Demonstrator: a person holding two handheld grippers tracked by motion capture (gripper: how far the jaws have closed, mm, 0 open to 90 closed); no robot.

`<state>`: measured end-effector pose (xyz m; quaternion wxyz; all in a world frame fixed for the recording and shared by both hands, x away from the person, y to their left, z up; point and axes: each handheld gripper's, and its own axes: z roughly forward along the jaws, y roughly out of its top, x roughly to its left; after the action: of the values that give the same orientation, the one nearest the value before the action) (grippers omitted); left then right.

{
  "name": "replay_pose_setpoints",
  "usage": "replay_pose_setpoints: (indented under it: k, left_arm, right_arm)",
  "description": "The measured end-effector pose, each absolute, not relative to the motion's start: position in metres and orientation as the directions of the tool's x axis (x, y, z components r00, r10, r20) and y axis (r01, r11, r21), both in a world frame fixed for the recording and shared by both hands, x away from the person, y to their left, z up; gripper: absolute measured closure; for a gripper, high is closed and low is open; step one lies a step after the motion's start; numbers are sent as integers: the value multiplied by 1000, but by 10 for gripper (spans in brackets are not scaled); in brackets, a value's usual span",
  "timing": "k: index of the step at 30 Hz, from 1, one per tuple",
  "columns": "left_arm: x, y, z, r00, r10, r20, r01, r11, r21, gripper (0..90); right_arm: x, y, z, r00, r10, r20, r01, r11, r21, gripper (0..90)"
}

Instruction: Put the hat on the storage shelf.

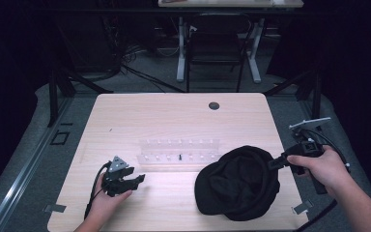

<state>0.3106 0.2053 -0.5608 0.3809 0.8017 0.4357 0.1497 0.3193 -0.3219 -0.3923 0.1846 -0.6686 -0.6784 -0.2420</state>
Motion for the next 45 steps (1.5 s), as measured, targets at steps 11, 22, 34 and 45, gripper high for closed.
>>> replay_pose_setpoints:
  k: [11, 22, 34, 45]
  left_arm:
    - [311, 205, -561, 568, 817, -104, 590, -316, 743, 438]
    - [310, 206, -561, 566, 817, -105, 589, -313, 745, 439]
    - [310, 205, -561, 569, 816, -104, 589, -316, 744, 439]
    - [311, 205, -561, 570, 815, -104, 590, -318, 742, 439]
  right_arm:
    - [318, -315, -374, -44, 769, 638, 996, -18, 90, 881]
    - [314, -306, -349, -113, 742, 660, 988, 11, 156, 881]
    - [310, -314, -327, -132, 756, 641, 978, -7, 210, 882]
    - [311, -323, -312, -146, 735, 662, 965, -42, 260, 881]
